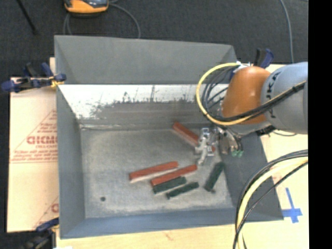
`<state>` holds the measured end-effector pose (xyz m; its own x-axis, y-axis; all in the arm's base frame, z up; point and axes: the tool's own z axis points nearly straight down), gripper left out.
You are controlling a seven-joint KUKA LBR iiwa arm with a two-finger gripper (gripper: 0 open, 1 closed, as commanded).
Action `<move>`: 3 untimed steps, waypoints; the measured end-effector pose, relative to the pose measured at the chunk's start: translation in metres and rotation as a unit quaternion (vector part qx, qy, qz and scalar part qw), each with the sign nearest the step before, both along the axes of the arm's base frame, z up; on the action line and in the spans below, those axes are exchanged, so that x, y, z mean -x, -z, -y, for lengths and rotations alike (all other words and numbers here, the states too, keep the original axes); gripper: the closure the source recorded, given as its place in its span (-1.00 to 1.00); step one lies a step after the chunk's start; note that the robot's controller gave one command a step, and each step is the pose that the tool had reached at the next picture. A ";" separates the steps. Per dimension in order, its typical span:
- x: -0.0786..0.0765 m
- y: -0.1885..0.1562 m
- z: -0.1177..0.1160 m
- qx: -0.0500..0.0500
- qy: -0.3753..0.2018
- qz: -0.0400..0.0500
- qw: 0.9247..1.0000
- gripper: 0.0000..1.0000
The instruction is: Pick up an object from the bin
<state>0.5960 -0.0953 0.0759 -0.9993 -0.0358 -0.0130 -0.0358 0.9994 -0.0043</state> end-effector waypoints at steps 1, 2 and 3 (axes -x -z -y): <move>0.031 -0.002 0.007 0.000 -0.029 0.005 1.000 1.00; 0.040 -0.036 -0.001 -0.002 -0.014 -0.008 1.000 1.00; 0.024 -0.037 -0.027 -0.001 -0.062 -0.006 0.998 -1.00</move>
Offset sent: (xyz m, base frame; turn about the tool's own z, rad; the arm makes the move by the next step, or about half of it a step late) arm -0.0285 0.0124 0.0661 0.0179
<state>0.5718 -0.0681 0.1128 -0.9874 -0.1582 -0.0020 -0.1582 0.9874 -0.0005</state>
